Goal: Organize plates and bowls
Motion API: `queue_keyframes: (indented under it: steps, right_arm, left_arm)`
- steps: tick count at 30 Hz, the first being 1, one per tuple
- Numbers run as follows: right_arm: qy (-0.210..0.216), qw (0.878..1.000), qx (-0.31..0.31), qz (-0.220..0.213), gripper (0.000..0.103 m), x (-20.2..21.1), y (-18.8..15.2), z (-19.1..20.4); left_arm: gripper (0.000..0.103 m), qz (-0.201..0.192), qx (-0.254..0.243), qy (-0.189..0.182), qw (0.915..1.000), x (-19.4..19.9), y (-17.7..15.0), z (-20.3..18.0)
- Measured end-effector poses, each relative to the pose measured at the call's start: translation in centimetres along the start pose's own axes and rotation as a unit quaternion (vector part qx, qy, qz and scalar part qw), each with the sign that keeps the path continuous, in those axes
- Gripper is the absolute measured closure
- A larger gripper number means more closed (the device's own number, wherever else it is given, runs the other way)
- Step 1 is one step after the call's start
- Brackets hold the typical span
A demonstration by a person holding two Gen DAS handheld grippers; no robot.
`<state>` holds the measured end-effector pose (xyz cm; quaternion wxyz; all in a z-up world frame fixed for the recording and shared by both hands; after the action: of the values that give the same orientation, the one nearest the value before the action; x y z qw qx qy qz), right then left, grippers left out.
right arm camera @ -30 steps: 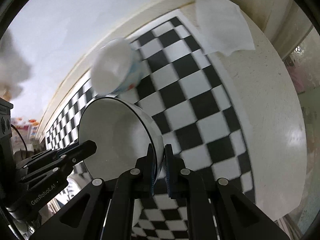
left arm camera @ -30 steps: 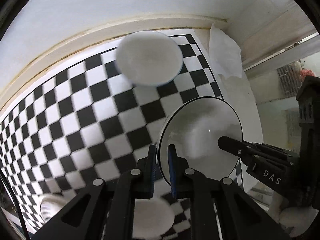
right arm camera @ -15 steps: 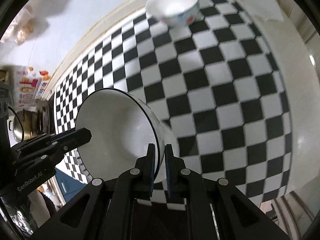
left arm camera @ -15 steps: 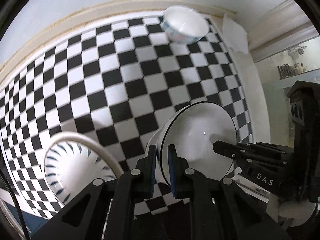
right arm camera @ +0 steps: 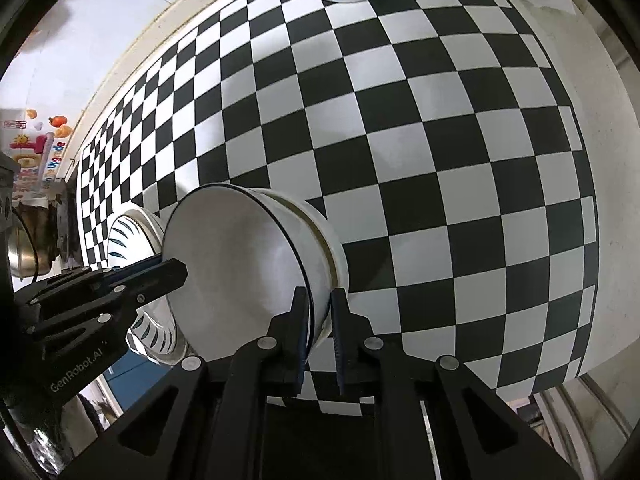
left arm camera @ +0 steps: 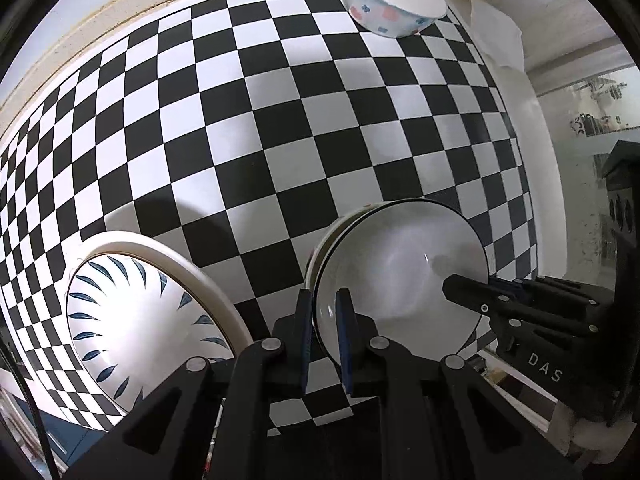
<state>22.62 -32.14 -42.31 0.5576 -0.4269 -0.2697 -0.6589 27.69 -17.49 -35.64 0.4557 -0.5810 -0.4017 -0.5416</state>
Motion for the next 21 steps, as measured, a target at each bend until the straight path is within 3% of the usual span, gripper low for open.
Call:
queue_keyframes:
  steps: [12, 18, 21]
  right_arm:
    - [0.01, 1.0, 0.0, 0.0, 0.088, 1.0, 0.2, 0.4]
    - [0.038, 0.999, 0.005, -0.036, 0.088, 5.4, 2.5, 1.4]
    - [0.042, 0.997, 0.009, -0.057, 0.082, 8.2, 5.2, 1.8]
  left_arm:
    - [0.093, -0.001, 0.004, 0.002, 1.0, 0.4, 0.1, 0.3]
    - [0.092, -0.063, 0.01, 0.004, 0.9979, 5.9, 2.9, 0.7]
    - [0.083, -0.086, 0.02, -0.014, 0.996, 8.1, 6.1, 0.7]
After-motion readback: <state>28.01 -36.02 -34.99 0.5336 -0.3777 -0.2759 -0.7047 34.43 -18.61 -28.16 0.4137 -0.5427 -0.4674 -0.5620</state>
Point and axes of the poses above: each gripper's, at about its wrist camera, not at the fingertips, and x roughly against the way its jaws point, z to its left, y to its top, the point moved 7 cm from there along -x, roughly the way its jaws point, and after that the axes turned 11 degrees about y, right-handed, at the moved point
